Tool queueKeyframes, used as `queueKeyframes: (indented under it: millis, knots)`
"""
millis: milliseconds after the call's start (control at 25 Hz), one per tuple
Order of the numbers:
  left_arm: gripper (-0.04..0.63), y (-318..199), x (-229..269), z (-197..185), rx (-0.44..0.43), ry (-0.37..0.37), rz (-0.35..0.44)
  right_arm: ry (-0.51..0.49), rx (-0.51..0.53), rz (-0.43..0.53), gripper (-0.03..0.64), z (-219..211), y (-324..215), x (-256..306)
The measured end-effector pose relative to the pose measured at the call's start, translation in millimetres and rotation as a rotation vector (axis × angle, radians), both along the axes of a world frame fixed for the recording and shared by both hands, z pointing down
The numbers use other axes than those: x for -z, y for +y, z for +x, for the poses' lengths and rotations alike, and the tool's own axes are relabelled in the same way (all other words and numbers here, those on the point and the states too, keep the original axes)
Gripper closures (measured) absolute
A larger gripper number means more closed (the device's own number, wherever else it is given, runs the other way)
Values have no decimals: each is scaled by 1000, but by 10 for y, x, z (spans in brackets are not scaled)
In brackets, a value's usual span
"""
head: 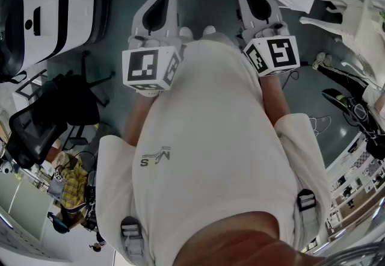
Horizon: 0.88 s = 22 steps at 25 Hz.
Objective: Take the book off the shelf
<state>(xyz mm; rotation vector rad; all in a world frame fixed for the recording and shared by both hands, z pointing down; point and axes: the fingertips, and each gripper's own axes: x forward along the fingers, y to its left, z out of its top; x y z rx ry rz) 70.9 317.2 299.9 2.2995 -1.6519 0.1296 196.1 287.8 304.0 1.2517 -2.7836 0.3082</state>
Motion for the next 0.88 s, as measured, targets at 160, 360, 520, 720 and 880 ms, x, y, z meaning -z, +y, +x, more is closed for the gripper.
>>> queueKeyframes:
  millis: [160,360,520,720,880]
  knots:
    - [595,0,0,153,4,3,2,-2,-12,-23,627,165,25,-27]
    - [595,30,0,384,24,-10,-3,-36,0,-17,629,405,32,-41]
    - [595,40,-140,436,58,-13,-39,-34,13,-3,612,532,14,-115]
    - [595,26,-312,319,127,-8,-76,-47,3,-31,612,618,-81,-301]
    - [595,-196,-396,164,139,2,-107,-44,7,-42,612,484,-323,-338]
